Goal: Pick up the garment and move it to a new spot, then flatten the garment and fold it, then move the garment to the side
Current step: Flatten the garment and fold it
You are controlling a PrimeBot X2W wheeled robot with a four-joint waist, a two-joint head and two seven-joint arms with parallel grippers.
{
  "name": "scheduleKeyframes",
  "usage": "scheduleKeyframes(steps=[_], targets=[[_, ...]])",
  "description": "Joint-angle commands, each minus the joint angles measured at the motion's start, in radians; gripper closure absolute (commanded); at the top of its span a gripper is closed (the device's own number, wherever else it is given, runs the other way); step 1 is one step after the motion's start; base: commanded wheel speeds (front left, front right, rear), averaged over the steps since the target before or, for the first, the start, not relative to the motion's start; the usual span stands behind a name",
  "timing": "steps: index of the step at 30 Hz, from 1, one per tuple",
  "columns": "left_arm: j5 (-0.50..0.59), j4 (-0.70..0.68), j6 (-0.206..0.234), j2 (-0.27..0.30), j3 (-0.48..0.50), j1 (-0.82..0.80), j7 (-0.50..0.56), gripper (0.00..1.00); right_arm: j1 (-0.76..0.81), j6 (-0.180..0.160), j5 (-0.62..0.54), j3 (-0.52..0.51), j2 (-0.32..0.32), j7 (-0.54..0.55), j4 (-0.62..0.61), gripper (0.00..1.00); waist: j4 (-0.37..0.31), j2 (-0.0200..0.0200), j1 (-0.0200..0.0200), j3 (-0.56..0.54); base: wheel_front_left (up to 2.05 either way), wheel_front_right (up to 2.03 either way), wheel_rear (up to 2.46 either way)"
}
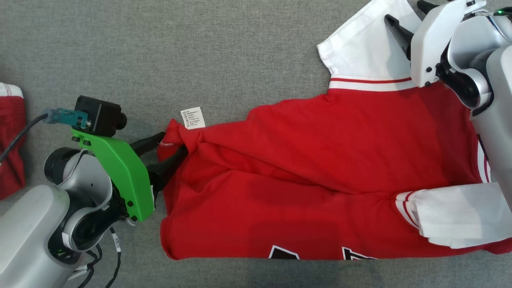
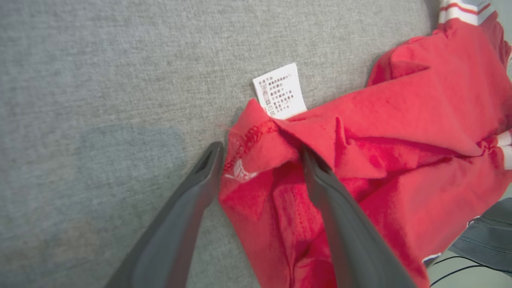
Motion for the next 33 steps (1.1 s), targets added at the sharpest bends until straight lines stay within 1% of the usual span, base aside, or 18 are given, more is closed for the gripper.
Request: scheduleKeyframes(steps=[1, 2, 3, 4, 5, 6, 9, 12, 19, 22, 24, 26, 28, 30, 33], targets=[[-0.002, 0.016, -0.006, -0.010, -0.014, -0.005, 0.005, 0.51, -0.013, 0.000, -0.005, 0.006, -0.002, -0.006, 0.010, 0.00, 0.008, 0.0084, -0.0001, -0.001, 0.00, 0.00, 0.00], [-0.005, 0.021, -0.015, -0.017, -0.018, -0.007, 0.003, 0.79, -0.021, 0.000, -0.006, 0.014, -0.005, -0.005, 0.021, 0.00, 0.013, 0.0084, -0.0001, -0.002, 0.00, 0.00, 0.00], [-0.006, 0.029, -0.023, -0.023, -0.021, -0.009, 0.002, 1.00, -0.027, 0.000, -0.004, 0.023, -0.006, -0.004, 0.030, 0.00, 0.016, 0.0084, -0.0001, -0.003, 0.00, 0.00, 0.00], [-0.007, 0.036, -0.032, -0.028, -0.024, -0.011, 0.002, 1.00, -0.032, 0.000, 0.005, 0.032, -0.005, -0.001, 0.040, 0.00, 0.019, 0.0084, -0.0001, -0.004, 0.00, 0.00, 0.00], [-0.007, 0.043, -0.041, -0.033, -0.026, -0.014, -0.003, 1.00, -0.037, 0.000, 0.017, 0.042, -0.004, -0.001, 0.046, 0.95, 0.021, 0.0084, -0.0001, -0.006, 0.00, 0.00, 0.00], [-0.007, 0.048, -0.049, -0.038, -0.025, -0.018, -0.009, 1.00, -0.041, 0.000, 0.031, 0.048, -0.003, -0.002, 0.051, 1.00, 0.021, 0.0084, -0.0001, -0.007, 0.00, 0.00, 0.00], [-0.009, 0.059, -0.067, -0.050, 0.000, -0.035, -0.048, 1.00, -0.062, 0.000, 0.069, 0.044, -0.009, -0.035, 0.053, 1.00, 0.019, 0.0084, -0.0001, -0.010, 0.00, 0.00, 0.00], [-0.007, 0.080, -0.075, -0.061, 0.027, -0.040, -0.096, 1.00, -0.069, 0.000, 0.075, 0.018, -0.025, -0.086, 0.065, 1.00, 0.012, 0.0084, -0.0001, -0.019, 0.00, 0.00, 0.00], [0.001, 0.134, -0.078, -0.068, 0.088, -0.051, -0.190, 1.00, -0.081, 0.000, 0.041, -0.078, -0.050, -0.201, 0.095, 1.00, -0.014, 0.0084, -0.0001, -0.033, 0.00, 0.00, 0.00], [-0.007, 0.161, -0.092, -0.075, 0.113, -0.055, -0.235, 1.00, -0.079, 0.000, 0.024, -0.112, -0.052, -0.245, 0.097, 1.00, -0.028, 0.0084, -0.0001, -0.036, 0.00, 0.00, 0.00], [-0.009, 0.185, -0.110, -0.082, 0.124, -0.056, -0.261, 1.00, -0.068, 0.000, 0.018, -0.126, -0.044, -0.271, 0.095, 1.00, -0.036, 0.0084, -0.0001, -0.040, 0.00, 0.00, 0.00], [-0.003, 0.210, -0.124, -0.091, 0.138, -0.061, -0.296, 1.00, -0.047, 0.000, 0.038, -0.129, -0.027, -0.293, 0.074, 1.00, -0.042, 0.0084, -0.0001, -0.045, 0.00, 0.00, 0.00], [0.002, 0.226, -0.147, -0.103, 0.144, -0.061, -0.332, 1.00, -0.016, 0.000, 0.061, -0.122, -0.018, -0.312, 0.036, 1.00, -0.050, 0.0084, -0.0001, -0.051, 0.00, 0.00, 0.00], [-0.001, 0.236, -0.170, -0.110, 0.148, -0.049, -0.360, 1.00, 0.032, 0.000, 0.093, -0.110, -0.017, -0.325, -0.024, 1.00, -0.058, 0.0084, -0.0001, -0.061, 0.00, 0.00, 0.00], [0.017, 0.243, -0.193, -0.106, 0.147, -0.026, -0.398, 1.00, 0.144, 0.000, 0.144, -0.115, -0.029, -0.336, -0.148, 1.00, -0.069, 0.0084, -0.0001, -0.079, 0.00, 0.00, 0.00]])
